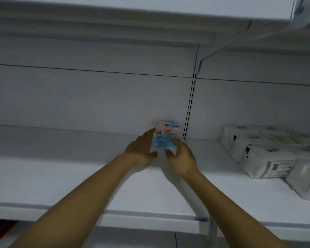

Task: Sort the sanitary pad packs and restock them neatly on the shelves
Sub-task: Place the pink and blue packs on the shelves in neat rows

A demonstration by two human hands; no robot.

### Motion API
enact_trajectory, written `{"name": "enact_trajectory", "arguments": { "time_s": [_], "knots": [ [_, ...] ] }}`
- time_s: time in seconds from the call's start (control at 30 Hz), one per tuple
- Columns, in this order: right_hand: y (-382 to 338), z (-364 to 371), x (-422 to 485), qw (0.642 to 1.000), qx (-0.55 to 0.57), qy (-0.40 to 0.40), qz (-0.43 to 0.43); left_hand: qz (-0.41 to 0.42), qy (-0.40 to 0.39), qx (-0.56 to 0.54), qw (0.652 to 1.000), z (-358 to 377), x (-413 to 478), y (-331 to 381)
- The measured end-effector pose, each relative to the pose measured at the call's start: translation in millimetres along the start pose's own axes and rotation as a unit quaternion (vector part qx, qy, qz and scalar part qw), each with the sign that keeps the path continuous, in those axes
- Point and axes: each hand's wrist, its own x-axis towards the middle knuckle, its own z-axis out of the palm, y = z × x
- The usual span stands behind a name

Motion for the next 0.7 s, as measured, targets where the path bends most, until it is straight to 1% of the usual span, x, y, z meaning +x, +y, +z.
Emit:
{"name": "enact_trajectory", "arguments": {
  "time_s": [0.07,0.13,0.23,0.3,0.4,0.5,0.6,0.7],
  "knots": [
    [-12,8,-7,0.998,0.022,0.022,-0.049,0.015,0.062,0.077,0.995,-9,-30,-3],
    [-34,22,-15,0.993,0.053,0.019,-0.108,0.021,0.12,0.122,0.985,-18,-65,-14],
    [-78,52,-38,0.978,0.088,-0.029,-0.185,-0.017,0.196,0.143,0.97,-39,-130,-37],
    [-107,74,-58,0.966,0.1,-0.066,-0.231,-0.068,0.234,0.155,0.957,-51,-180,-52],
    [-149,109,-97,0.94,0.092,-0.121,-0.306,-0.153,0.252,0.193,0.936,-61,-256,-75],
    [-185,141,-139,0.9,0.066,-0.167,-0.397,-0.241,0.245,0.211,0.915,-67,-328,-95],
    [-209,174,-177,0.865,0.052,-0.209,-0.453,-0.32,0.239,0.207,0.893,-67,-393,-110],
    [-231,212,-216,0.831,0.027,-0.229,-0.507,-0.377,0.226,0.212,0.873,-66,-451,-125]
  ]
}}
